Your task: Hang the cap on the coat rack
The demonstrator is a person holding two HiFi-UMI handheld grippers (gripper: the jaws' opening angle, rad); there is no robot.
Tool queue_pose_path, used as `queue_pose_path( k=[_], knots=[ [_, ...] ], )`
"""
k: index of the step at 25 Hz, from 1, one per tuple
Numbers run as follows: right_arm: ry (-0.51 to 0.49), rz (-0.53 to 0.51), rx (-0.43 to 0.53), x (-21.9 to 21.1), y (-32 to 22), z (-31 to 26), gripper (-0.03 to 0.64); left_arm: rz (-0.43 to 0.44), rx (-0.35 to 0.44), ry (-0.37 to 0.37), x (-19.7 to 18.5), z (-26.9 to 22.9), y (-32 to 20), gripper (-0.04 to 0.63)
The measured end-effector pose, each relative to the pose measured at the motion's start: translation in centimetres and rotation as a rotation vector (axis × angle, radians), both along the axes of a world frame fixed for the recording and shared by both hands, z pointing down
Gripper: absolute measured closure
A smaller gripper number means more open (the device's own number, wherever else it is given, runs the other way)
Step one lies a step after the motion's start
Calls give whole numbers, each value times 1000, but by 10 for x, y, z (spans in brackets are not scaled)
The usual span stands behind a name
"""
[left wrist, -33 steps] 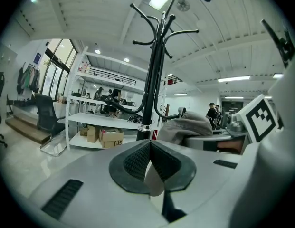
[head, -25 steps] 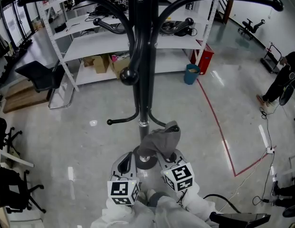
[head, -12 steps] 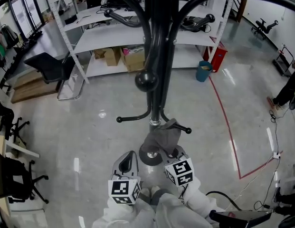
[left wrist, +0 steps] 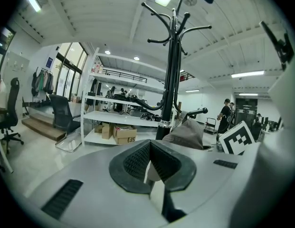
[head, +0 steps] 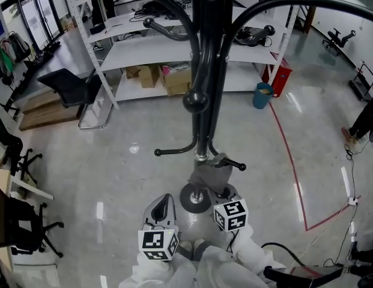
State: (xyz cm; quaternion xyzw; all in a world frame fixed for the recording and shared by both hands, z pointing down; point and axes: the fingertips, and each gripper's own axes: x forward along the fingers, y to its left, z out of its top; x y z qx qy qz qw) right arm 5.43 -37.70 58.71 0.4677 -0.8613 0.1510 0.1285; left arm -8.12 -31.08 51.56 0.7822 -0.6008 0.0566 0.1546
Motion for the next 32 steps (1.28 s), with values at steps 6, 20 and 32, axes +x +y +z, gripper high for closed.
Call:
queue_pose_path(
  k=[6, 20, 32],
  knots=[
    [10, 36, 0, 7, 8, -3, 550, 16, 6, 0, 5, -4, 8, 602],
    [14, 135, 32, 30, 32, -16, 433, 80, 13, 8, 20, -8, 31, 603],
    [1, 218, 51, 47, 52, -27, 425, 131, 43, 20, 28, -14, 44, 603]
  ],
)
